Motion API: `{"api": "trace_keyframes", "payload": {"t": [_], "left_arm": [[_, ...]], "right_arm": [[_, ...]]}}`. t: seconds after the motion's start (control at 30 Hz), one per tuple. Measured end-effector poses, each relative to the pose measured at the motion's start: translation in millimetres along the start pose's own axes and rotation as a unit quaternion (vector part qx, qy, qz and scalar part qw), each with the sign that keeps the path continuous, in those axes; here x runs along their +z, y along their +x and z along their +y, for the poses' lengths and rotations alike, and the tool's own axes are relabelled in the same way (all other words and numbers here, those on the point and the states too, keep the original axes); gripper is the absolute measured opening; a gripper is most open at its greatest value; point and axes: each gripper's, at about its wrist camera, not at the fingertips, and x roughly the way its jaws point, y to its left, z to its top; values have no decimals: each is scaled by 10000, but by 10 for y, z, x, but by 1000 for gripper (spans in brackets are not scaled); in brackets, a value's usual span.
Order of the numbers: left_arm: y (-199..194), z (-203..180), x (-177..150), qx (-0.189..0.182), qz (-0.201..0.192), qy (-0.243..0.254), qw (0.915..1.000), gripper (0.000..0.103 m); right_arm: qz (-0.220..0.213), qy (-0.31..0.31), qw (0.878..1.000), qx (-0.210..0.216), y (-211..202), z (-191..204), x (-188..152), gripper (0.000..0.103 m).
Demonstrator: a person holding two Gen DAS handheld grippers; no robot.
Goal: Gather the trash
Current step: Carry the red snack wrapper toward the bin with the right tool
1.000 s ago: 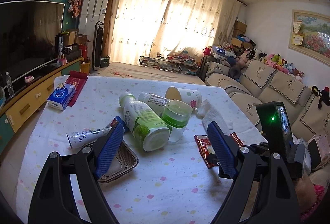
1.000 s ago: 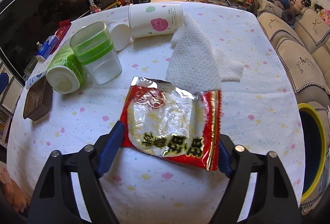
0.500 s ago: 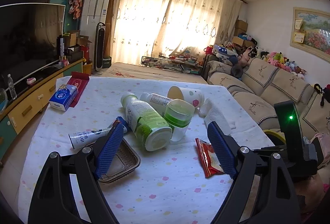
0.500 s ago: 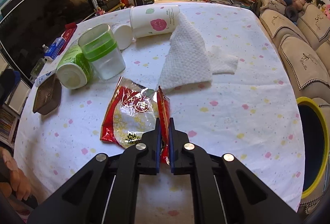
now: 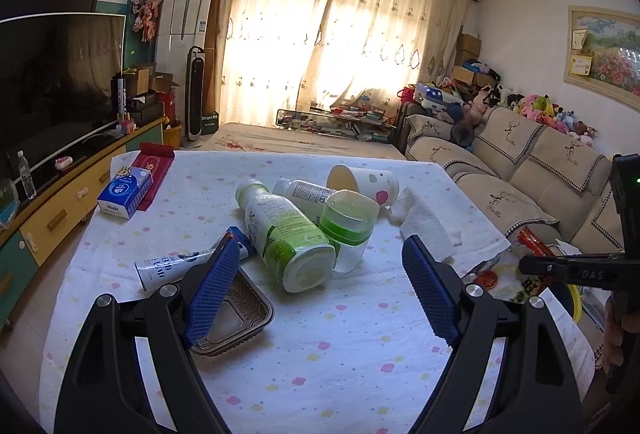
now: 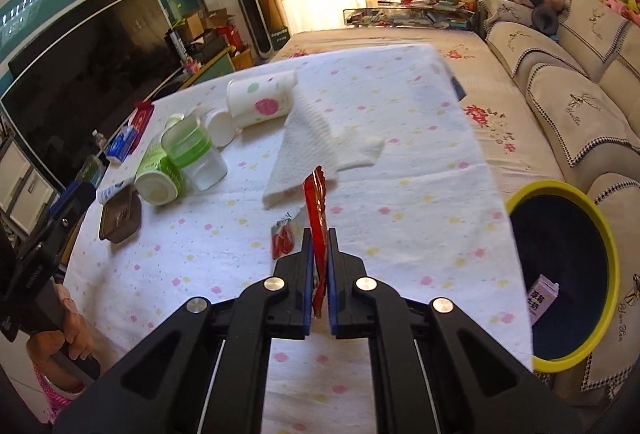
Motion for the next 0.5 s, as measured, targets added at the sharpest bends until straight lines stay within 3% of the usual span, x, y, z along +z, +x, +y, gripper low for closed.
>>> {"api": "trace_keyframes", "payload": {"t": [0.27, 0.5], "left_arm": [[20, -46, -4, 53, 8, 129, 9999, 82], [24, -59, -12, 65, 24, 172, 9998, 83]], "right_arm": [[-463, 446, 9968, -467, -418, -528, 15, 6], [-675, 941, 9820, -1494, -643, -1179, -69, 6]]}}
